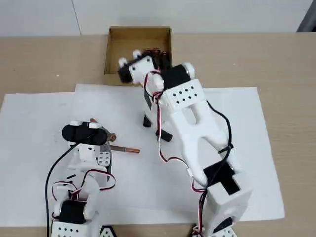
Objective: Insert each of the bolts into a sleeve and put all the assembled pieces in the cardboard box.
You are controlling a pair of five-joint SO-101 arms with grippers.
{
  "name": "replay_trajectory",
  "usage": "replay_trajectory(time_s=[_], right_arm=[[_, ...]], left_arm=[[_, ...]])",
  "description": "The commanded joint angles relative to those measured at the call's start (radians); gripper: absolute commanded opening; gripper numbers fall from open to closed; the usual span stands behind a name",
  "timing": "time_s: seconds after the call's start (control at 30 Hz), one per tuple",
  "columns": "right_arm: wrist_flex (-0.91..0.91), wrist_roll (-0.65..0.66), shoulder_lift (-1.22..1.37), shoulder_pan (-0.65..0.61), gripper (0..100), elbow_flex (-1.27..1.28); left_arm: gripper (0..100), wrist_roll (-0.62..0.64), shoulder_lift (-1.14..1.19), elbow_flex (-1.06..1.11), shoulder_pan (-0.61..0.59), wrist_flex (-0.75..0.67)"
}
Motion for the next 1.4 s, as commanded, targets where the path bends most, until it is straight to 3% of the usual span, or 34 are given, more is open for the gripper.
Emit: replay_trajectory(time_s=[0.0,0.13,0.47,1.13,1.37], right_arm=[[-0.001,0.031,-0.051,-0.001,0.7,0.049],[-0.015,0.222,-0.051,-0.005,0.9,0.097],[-0.166,0.359,-0.051,-0.005,18.0,0.264],[-0.470,0.448,-0.051,-0.007,17.6,0.500],[-0.578,0.448,-0.051,-0.005,7.4,0.609]], left_arm=[[1,0.000,-0.011,-0.005,-0.008,0.006],[1,0.000,-0.011,-0.005,-0.008,0.006],[1,0.000,-0.011,-0.005,-0.008,0.006],[1,0.000,-0.011,-0.005,-0.008,0.006],[1,0.000,-0.011,-0.005,-0.008,0.006]])
